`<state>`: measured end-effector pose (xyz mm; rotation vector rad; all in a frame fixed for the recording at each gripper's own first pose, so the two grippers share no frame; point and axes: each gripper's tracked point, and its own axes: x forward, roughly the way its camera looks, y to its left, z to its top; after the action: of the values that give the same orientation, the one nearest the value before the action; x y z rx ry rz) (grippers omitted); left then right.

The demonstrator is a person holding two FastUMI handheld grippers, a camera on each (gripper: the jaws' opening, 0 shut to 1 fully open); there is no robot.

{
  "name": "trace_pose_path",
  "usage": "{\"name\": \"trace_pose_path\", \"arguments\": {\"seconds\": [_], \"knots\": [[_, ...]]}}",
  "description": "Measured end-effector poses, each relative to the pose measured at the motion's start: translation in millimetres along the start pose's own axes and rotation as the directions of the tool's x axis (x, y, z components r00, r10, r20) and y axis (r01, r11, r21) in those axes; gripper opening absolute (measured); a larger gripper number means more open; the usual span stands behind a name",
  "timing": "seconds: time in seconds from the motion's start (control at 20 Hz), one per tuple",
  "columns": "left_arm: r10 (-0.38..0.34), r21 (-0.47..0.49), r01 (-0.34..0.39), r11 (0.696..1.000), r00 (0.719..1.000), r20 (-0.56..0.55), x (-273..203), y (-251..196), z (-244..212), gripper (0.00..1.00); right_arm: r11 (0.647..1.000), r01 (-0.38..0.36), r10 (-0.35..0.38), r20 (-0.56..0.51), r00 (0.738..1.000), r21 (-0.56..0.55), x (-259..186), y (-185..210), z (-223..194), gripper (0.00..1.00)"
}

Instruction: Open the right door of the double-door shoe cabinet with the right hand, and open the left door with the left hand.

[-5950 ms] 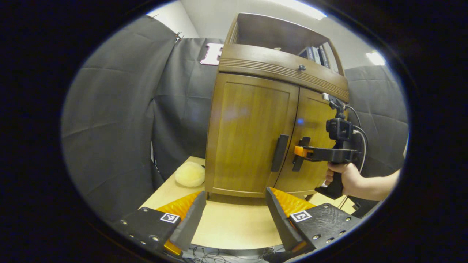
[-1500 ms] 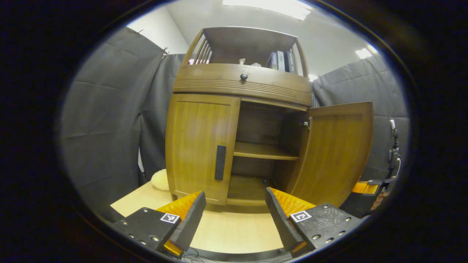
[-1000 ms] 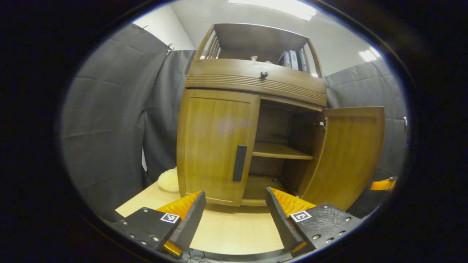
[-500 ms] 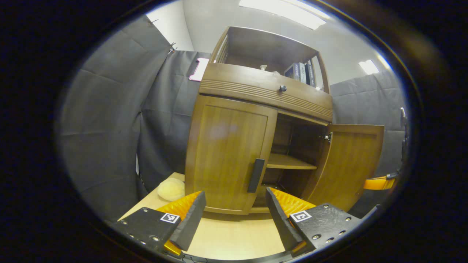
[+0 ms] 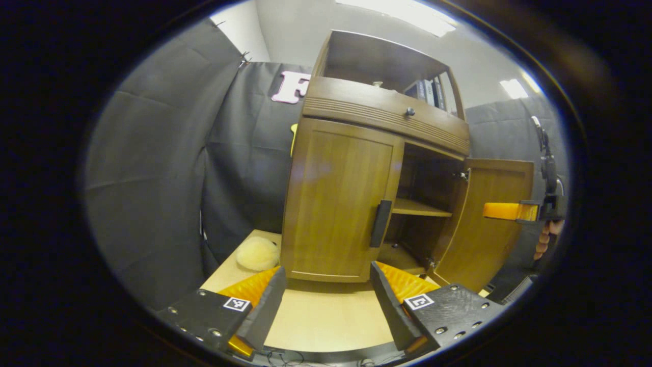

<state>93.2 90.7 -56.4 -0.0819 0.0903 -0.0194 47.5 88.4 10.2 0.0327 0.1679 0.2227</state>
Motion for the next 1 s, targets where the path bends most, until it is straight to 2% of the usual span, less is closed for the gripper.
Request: {"name": "trace_pose_path", "arguments": {"seconds": [0.05, 0.1, 0.2, 0.35, 0.4, 0.6, 0.8, 0.85, 0.9, 0.95, 1.0], "knots": [[0.006, 0.006, -0.006, 1.0, 1.0, 0.012, 4.3, 0.0, 6.3, 0.96, 1.0, 0.002, -0.002, 0.013, 1.0, -0.003, 9.2, -3.6, 2.1, 0.04], [0.012, 0.021, -0.013, 1.0, 1.0, 0.023, 12.2, -3.3, 11.1, 0.95, 1.0, 0.005, -0.005, 0.018, 1.0, -0.002, 17.0, -9.9, 1.1, 0.0], [0.019, 0.055, -0.02, 0.998, 0.999, 0.03, 36.0, -11.9, 18.7, 0.95, 1.0, 0.013, -0.013, 0.012, 1.0, 0.008, 29.2, -22.9, -8.8, 0.0], [0.031, 0.076, -0.031, 0.997, 0.999, 0.009, 79.5, -29.3, 23.5, 0.95, 0.999, 0.03, -0.03, -0.019, 0.999, 0.014, 46.0, -39.5, -23.7, 0.33], [0.024, 0.068, -0.024, 0.997, 1.0, -0.007, 92.9, -35.0, 20.6, 0.95, 1.0, 0.026, -0.026, -0.017, 1.0, 0.013, 52.7, -40.0, -23.6, 0.31], [-0.024, 0.049, 0.026, 0.998, 0.999, -0.036, 142.7, -69.3, 14.4, 0.92, 1.0, -0.017, 0.017, -0.002, 1.0, 0.008, 74.1, -38.9, -26.2, 0.94], [-0.071, 0.091, 0.075, 0.993, 0.996, -0.045, 186.9, -103.8, 12.4, 0.93, 1.0, -0.022, 0.022, 0.011, 1.0, -0.016, 74.6, -42.3, -27.3, 0.92], [-0.065, 0.103, 0.07, 0.992, 0.996, -0.055, 199.3, -111.1, 9.3, 0.95, 0.999, -0.026, 0.026, 0.006, 1.0, -0.02, 75.4, -43.2, -28.8, 0.92], [-0.053, 0.111, 0.06, 0.992, 0.997, -0.062, 211.9, -116.4, 5.9, 0.96, 0.999, -0.027, 0.027, 0.002, 1.0, -0.025, 78.2, -44.4, -29.8, 0.98], [-0.042, 0.116, 0.049, 0.992, 0.997, -0.061, 223.9, -121.3, 4.5, 0.95, 0.999, -0.025, 0.025, -0.003, 1.0, -0.029, 79.6, -45.5, -30.6, 0.92], [-0.032, 0.115, 0.039, 0.993, 0.998, -0.058, 230.2, -124.8, 3.0, 0.95, 0.999, -0.023, 0.022, -0.005, 1.0, -0.03, 80.2, -47.6, -31.3, 1.0]]}}
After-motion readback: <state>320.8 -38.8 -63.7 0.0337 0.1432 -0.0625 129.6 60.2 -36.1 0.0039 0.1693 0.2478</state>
